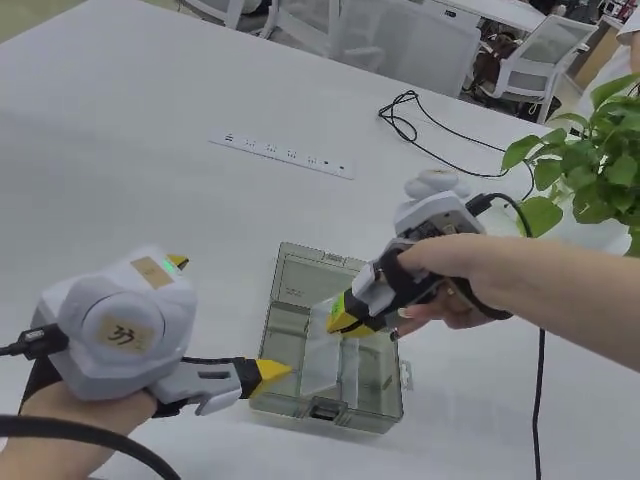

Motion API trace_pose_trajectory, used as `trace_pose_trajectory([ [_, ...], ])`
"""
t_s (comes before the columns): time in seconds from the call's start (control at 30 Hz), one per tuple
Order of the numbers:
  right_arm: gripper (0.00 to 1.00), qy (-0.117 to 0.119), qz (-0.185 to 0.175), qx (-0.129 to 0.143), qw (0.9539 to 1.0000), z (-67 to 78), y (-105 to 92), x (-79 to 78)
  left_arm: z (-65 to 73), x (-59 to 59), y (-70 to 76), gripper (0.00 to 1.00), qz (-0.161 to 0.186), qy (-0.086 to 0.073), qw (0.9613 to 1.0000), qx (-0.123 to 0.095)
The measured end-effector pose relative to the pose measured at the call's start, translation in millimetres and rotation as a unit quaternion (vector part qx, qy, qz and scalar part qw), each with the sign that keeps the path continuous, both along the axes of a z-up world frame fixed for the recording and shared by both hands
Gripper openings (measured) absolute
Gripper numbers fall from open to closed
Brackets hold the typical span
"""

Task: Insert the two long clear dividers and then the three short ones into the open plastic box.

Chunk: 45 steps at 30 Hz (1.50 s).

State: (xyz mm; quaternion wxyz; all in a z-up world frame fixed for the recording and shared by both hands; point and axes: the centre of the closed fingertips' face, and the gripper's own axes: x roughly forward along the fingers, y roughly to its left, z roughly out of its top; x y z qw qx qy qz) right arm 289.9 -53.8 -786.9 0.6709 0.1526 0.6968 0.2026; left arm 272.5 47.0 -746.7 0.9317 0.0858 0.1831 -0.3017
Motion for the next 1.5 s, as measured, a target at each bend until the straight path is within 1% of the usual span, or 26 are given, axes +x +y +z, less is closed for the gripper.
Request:
trace_pose_trajectory([
  [0.17, 0.02, 0.003, 0.008, -0.007, 0.9999, -2.8, 0.5, -7.5, -0.3, -0.8, -0.6, 0.98, -0.002, 0.001, 1.0000, -0.001],
  [0.33, 0.02, 0.002, 0.009, -0.012, 0.9999, -3.7, 1.1, -8.3, -0.7, -1.2, -0.6, 0.98, -0.003, 0.001, 1.0000, 0.001],
  [0.4, 0.02, 0.002, 0.011, -0.015, 0.9998, -2.4, 4.4, -13.8, -0.4, -1.3, -0.7, 0.98, -0.003, 0.001, 1.0000, -0.001],
  [0.53, 0.02, 0.005, 0.014, -0.020, 0.9997, -6.6, 4.7, -9.1, -0.8, -1.3, -0.2, 0.98, -0.003, 0.001, 1.0000, 0.001],
  [0.87, 0.02, 0.013, 0.015, -0.035, 0.9992, -9.5, 2.9, -8.5, -1.8, -2.2, -0.2, 0.97, -0.005, 0.001, 1.0000, 0.004],
  [1.0, 0.02, 0.014, 0.016, -0.038, 0.9991, -10.3, 3.7, -10.3, -1.7, -2.2, 0.0, 0.97, -0.005, 0.001, 1.0000, 0.003],
  [1.13, 0.02, 0.015, 0.018, -0.042, 0.9989, -8.6, 5.4, -18.4, -2.1, -2.8, -0.7, 0.97, -0.006, 0.001, 1.0000, 0.003],
  [1.27, 0.02, 0.017, 0.022, -0.048, 0.9985, -11.3, 3.7, -14.5, -2.7, -3.1, -0.9, 0.97, -0.007, 0.002, 1.0000, 0.003],
  [1.3, 0.02, 0.017, 0.025, -0.047, 0.9984, -12.9, 3.9, -10.5, -2.3, -3.0, -1.0, 0.97, -0.006, 0.002, 1.0000, 0.002],
  [1.5, 0.02, 0.019, 0.034, -0.060, 0.9975, -14.6, 6.2, -8.3, -2.7, -3.2, -1.9, 0.97, -0.008, 0.002, 1.0000, 0.003],
])
